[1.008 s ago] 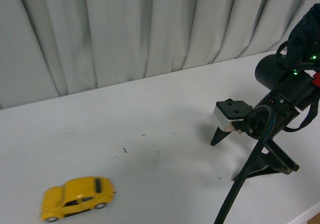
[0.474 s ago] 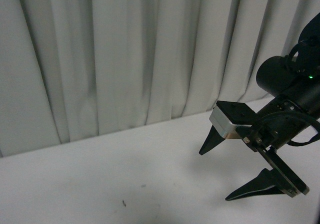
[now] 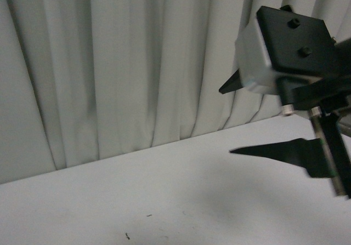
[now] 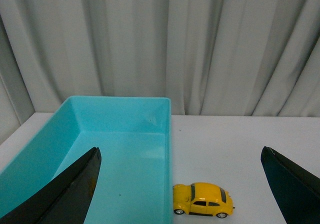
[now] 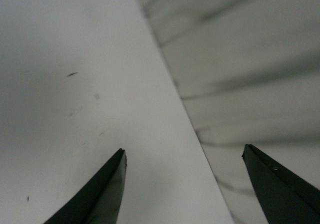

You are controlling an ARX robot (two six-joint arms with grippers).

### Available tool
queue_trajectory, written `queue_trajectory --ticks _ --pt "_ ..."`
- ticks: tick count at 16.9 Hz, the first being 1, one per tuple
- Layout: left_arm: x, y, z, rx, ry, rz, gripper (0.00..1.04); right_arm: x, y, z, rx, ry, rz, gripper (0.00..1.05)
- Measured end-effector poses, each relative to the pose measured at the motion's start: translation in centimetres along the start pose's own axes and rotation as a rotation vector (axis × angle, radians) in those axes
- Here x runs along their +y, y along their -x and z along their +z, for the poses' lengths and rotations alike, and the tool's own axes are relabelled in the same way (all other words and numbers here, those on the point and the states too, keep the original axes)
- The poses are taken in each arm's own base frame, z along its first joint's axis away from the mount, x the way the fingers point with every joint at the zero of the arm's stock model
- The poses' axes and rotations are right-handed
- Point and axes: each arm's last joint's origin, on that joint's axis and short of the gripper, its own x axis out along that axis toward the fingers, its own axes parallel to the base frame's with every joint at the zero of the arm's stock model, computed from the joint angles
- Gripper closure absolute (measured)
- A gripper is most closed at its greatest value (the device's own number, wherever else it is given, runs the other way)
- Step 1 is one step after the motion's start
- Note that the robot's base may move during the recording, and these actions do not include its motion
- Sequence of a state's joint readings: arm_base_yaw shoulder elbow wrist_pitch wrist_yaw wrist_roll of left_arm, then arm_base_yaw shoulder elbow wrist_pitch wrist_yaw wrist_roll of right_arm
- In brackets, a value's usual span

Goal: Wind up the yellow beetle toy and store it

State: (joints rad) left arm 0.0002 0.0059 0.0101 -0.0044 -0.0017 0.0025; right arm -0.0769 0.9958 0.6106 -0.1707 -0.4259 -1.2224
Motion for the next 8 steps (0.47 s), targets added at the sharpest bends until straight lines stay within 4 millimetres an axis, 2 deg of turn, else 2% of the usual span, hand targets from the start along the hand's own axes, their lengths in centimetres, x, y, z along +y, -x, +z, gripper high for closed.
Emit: queue_trajectory --ticks 1,3,5,7,8 --pt "0.0 0.0 0.0 -0.001 0.0 -0.001 0.07 1.8 1.0 0.7 0.02 -0.183 -0.238 0.4" --pt "0.0 0.0 0.0 -0.001 0.0 0.001 0.07 2.2 3.3 0.9 -0.12 -0.606 -0.62 0.62" --pt "0.0 0.0 0.0 -0.001 0.0 -0.002 0.07 3.9 3.3 0.2 -0.221 -0.88 -0.636 0.83" --pt "0.0 0.0 0.0 -0.001 0.0 -0.002 0.07 5.9 2.9 -0.8 -0.219 -0.986 -0.607 1.03" --pt "0.0 0.0 0.0 -0.001 0.0 -0.002 0.07 6.2 3.2 -0.8 -0.241 -1.0 -0.616 1.03"
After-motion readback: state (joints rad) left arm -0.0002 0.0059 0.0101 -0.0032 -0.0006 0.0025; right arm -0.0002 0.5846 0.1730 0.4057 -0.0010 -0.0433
